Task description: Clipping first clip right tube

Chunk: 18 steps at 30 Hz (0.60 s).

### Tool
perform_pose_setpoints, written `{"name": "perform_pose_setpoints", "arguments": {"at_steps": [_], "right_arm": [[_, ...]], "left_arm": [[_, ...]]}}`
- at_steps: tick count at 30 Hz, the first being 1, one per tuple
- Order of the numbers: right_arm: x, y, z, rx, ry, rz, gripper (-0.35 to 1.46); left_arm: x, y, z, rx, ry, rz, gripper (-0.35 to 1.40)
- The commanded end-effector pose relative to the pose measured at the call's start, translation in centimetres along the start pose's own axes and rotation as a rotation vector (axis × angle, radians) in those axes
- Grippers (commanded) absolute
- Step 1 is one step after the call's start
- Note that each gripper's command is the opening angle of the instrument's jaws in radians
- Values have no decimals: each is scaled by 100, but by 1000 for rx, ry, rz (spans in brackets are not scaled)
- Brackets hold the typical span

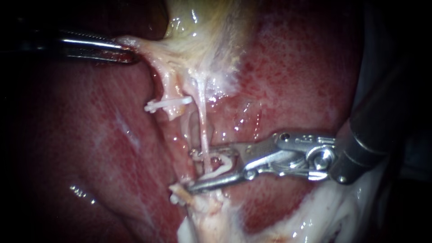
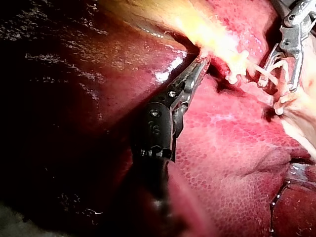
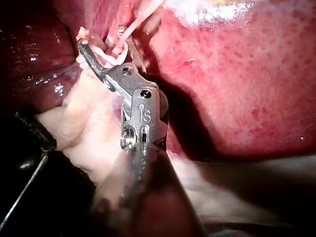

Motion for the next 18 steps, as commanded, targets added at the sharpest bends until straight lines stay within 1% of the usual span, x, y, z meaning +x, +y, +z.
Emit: {"name": "perform_pose_setpoints", "arguments": {"at_steps": [1, 5, 8, 13, 18], "right_arm": [[3, -4, 0, 19, 8, 11, 49], [9, -14, 1, 51, 22, 23, 48], [14, -18, 0, 64, 27, 28, 46], [13, -17, -6, 67, 26, 29, 37], [11, -14, -12, 69, 25, 29, 19]], "left_arm": [[0, 0, 0, 0, 0, 0, -35], [0, 0, 0, 0, 0, 0, -35], [0, 0, 0, 0, 0, 0, -35], [0, 0, 0, 0, 0, 0, -35], [-1, 1, 1, 1, 0, 0, -35]]}}
